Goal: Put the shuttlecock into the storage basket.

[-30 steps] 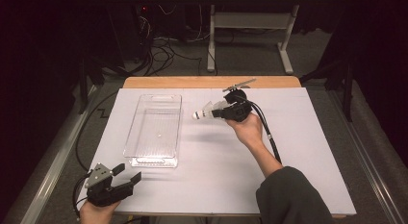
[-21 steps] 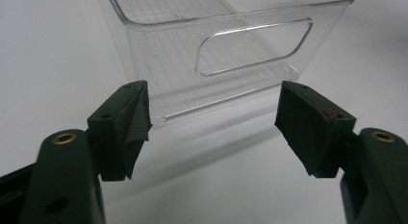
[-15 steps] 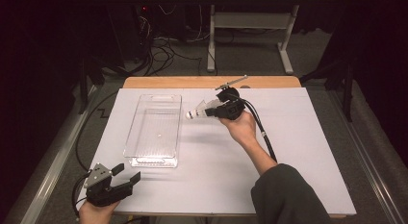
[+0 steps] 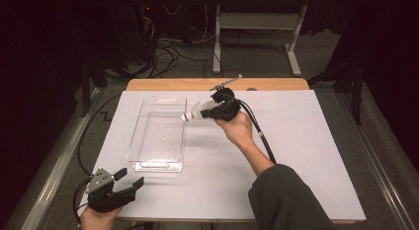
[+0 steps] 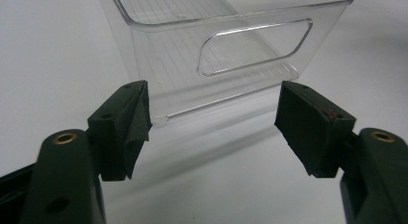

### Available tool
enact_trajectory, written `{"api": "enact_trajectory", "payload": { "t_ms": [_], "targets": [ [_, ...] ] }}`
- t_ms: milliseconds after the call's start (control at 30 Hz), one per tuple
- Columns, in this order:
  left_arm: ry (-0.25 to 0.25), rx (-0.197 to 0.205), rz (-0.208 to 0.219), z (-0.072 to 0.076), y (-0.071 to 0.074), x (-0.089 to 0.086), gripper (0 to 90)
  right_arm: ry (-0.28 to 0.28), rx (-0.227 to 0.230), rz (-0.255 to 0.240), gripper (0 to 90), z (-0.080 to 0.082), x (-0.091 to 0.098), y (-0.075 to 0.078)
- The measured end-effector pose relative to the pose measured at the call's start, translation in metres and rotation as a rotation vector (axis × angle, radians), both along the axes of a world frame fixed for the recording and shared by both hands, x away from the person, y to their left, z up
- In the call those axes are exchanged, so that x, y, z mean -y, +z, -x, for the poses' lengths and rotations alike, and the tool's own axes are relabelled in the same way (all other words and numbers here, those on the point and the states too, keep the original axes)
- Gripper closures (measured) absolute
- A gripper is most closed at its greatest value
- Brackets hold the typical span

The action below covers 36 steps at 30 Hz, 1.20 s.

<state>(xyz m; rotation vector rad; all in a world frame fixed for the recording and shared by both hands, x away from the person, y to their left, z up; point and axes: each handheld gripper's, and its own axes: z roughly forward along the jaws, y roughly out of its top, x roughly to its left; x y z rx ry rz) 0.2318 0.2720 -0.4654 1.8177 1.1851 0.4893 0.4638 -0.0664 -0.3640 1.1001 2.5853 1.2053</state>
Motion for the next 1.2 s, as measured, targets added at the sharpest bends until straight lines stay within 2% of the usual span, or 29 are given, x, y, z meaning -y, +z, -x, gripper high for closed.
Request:
{"api": "enact_trajectory", "payload": {
  "t_ms": [733, 1200],
  "targets": [
    [-0.004, 0.002, 0.005, 0.000, 0.001, -0.001, 29.5, 0.033, 0.004, 0.004, 89.0, -0.008, -0.037, 0.001],
    [-0.007, 0.004, 0.015, 0.001, 0.001, -0.001, 29.6, 0.027, -0.007, 0.012, 88.9, -0.014, -0.061, 0.000]
  ]
}}
